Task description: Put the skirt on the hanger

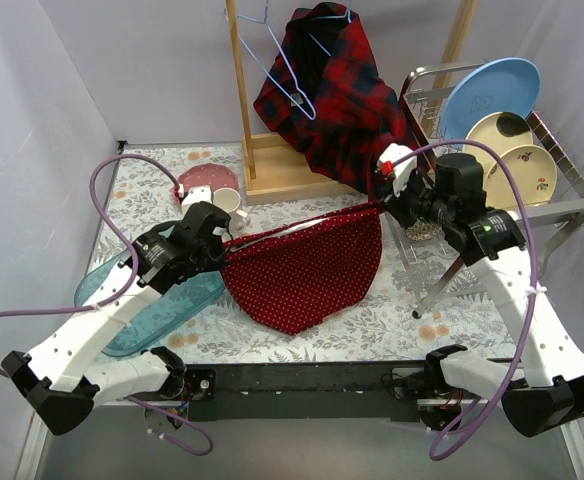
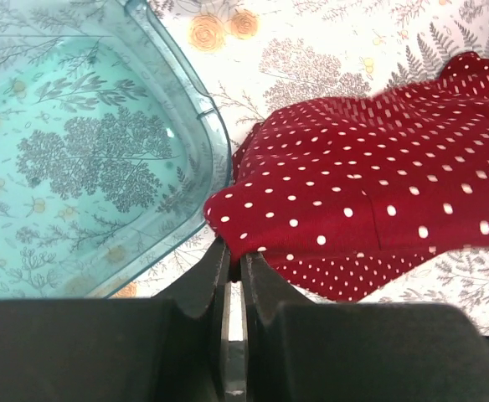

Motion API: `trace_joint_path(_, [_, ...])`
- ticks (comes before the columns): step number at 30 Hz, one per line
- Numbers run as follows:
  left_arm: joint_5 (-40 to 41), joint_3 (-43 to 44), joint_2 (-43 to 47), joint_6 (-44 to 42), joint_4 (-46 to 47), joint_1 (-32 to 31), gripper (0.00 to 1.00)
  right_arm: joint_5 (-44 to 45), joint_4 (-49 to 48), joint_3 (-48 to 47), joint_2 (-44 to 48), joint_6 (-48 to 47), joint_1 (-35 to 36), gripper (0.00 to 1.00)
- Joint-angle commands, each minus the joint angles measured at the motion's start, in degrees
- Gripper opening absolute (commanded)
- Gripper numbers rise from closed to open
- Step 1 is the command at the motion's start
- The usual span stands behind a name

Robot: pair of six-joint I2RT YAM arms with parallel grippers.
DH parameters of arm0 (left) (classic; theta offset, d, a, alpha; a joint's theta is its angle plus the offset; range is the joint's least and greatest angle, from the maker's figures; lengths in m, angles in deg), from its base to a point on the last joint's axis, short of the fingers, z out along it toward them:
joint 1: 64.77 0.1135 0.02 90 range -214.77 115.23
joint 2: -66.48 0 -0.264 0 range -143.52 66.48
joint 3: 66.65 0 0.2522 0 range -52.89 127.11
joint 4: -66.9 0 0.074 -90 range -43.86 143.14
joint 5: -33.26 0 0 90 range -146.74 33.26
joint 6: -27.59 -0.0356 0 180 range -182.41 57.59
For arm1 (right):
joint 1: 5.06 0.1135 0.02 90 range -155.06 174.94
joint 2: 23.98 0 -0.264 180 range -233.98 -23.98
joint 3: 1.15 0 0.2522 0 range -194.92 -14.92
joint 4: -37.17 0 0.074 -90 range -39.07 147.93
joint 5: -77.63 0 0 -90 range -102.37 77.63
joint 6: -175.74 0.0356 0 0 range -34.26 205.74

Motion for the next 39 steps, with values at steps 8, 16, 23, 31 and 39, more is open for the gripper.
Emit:
trace_joint_path(8, [-2.22,18.54,1.79,-6.41,-0.21,1.84,0.0,-8.83,0.15,-13.81,4.73,-0.52,-1.97,0.01])
trace_joint_path(16, [-22.27,26.29,10.4,-12.13,14.65,1.75,0.0,-11.29,10.07,-32.87,2.54,-2.54,-2.06,0.01])
trace_joint_path(23, [-40.65,24.0,14.88,-12.22,20.98,1.75,0.0,-16.48,19.05,-44.32,6.65,-5.7,-3.11,0.01])
trace_joint_path(31, [-51.21,19.98,19.98,-8.45,27.58,1.75,0.0,-19.04,22.13,-37.66,12.72,-4.83,-6.45,0.01])
trace_joint_path(39, [-27.98,-0.76,22.54,2.7,24.78,1.75,0.0,-13.07,13.44,-19.03,10.72,-0.09,-6.45,0.01])
